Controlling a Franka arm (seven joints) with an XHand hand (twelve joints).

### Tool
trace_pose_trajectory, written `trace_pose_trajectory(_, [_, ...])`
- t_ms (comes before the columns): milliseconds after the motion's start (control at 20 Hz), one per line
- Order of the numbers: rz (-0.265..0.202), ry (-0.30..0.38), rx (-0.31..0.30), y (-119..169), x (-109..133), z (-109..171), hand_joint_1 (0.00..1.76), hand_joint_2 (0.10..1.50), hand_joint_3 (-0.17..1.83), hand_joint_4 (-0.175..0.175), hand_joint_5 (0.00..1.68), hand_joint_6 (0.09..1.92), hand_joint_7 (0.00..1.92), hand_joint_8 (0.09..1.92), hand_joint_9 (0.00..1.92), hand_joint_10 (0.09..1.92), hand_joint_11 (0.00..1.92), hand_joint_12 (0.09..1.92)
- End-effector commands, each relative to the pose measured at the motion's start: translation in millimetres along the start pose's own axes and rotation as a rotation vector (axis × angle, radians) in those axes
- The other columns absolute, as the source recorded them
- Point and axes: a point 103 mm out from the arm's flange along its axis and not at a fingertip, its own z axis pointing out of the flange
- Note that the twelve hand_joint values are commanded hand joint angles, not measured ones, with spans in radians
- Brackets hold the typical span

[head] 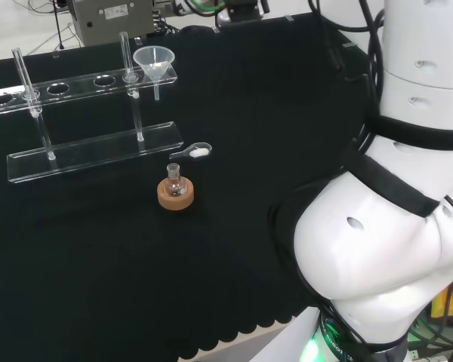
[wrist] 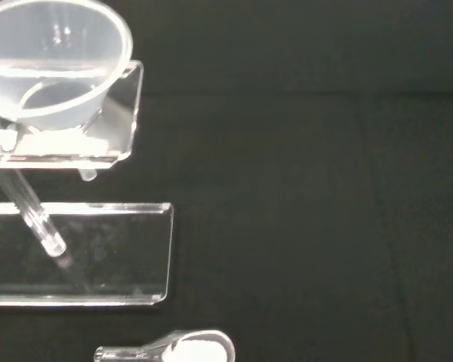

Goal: Pick up the funnel from the transparent funnel stand.

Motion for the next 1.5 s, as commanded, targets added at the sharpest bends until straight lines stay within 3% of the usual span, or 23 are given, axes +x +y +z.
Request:
trace_pose_trajectory(50, [-0.009, -0.029, 0.055, 6, 16, 10, 0.34, 1.05, 0.22, -0.015, 0.23, 0.09, 0.09, 0.58, 0.26, 0.69, 0.06, 1.40])
trace_pose_trajectory(300, [-0.033, -0.016, 0.097, 10, 23, 16, 0.48, 0.91, 0.24, -0.018, 0.22, 0.09, 0.08, 0.67, 0.31, 0.72, 0.19, 1.41])
trace_pose_trajectory(850, [-0.092, -0.005, 0.146, 25, 35, 34, 0.47, 0.77, 0.38, -0.016, 0.14, 0.09, 0.00, 0.66, 0.25, 0.79, 0.30, 1.45])
trace_pose_trajectory(1100, [-0.101, -0.013, 0.156, 31, 48, 37, 0.46, 0.74, 0.39, -0.020, 0.12, 0.09, 0.00, 0.60, 0.21, 0.81, 0.30, 1.46])
trace_pose_trajectory(1250, [-0.092, -0.044, 0.194, 35, 57, 38, 0.50, 0.72, 0.39, -0.031, 0.10, 0.09, 0.00, 0.59, 0.22, 0.82, 0.32, 1.47])
trace_pose_trajectory(1350, [-0.110, -0.056, 0.220, 37, 58, 39, 0.54, 0.70, 0.39, -0.036, 0.08, 0.09, 0.00, 0.56, 0.22, 0.82, 0.33, 1.47])
trace_pose_trajectory(1500, [-0.081, -0.064, 0.251, 40, 65, 41, 0.57, 0.68, 0.41, -0.037, 0.07, 0.09, 0.00, 0.51, 0.22, 0.83, 0.35, 1.47])
